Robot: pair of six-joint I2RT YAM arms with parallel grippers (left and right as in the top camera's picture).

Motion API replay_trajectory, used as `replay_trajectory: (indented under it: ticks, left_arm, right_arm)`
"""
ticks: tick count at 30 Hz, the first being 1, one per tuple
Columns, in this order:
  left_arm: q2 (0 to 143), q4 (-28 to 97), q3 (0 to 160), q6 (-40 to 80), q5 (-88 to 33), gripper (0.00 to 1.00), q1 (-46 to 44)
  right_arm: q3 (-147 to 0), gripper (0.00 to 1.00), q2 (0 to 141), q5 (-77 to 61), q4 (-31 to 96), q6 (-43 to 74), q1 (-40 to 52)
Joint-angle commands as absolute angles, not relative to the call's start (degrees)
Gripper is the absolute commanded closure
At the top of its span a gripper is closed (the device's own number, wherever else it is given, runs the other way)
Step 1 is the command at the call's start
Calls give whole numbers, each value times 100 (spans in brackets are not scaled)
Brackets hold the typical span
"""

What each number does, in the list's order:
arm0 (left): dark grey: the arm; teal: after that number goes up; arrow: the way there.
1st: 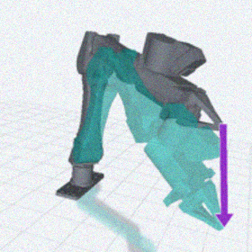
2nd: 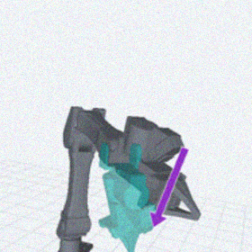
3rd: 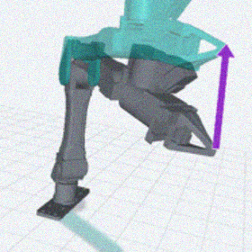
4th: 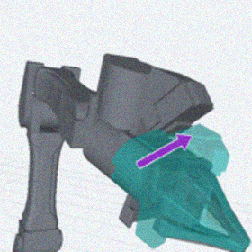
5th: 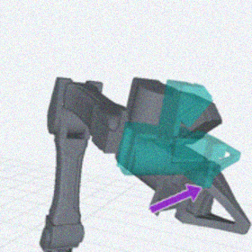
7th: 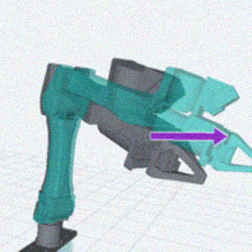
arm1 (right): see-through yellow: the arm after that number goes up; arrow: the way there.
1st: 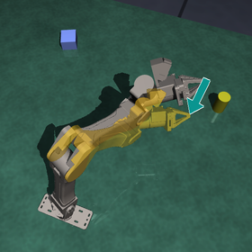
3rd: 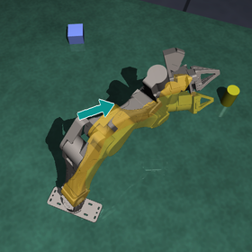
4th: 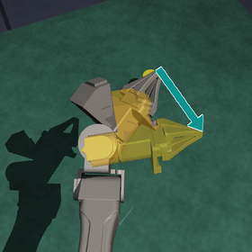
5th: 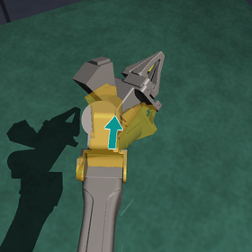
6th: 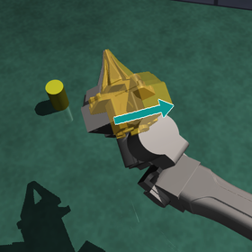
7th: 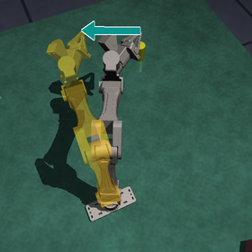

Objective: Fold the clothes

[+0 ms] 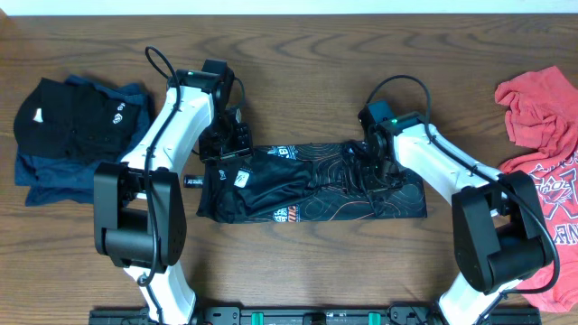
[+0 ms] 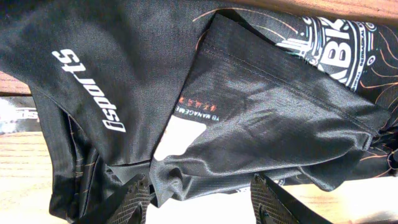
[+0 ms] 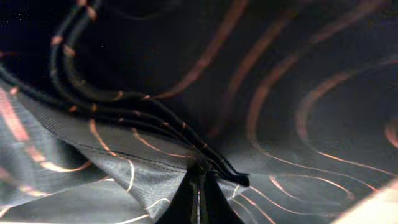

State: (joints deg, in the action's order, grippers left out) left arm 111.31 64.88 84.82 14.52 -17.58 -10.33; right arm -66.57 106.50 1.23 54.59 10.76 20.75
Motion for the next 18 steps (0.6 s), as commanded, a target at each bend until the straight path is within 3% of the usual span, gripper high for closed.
replay_trajectory:
  ticks: [1,6,10,15,18]
  left_arm:
    - [10982,6510,8497,1354,-1682,45,-1035]
    - [10982,6510,8497,1354,-1682,45,-1035]
    - [10982,6512,8497,1354,-1684,45,-1035]
    - [10982,6512,8497,1354,-1682,45,-1035]
    - [10982,6530,8497,1354,-1682,45,-1035]
  right_arm:
    - [-6622,99,10718,-856,5419,279,2189]
    - [-6622,98,10718,-1649,5374,-390,2440]
    - [-6622,88,10718,-1702,5144,-390,2676]
    - [-6622,84,10718,-1789,4897,-397,2943]
    - [-6654,88,10709,-1627,4818,-412,3030]
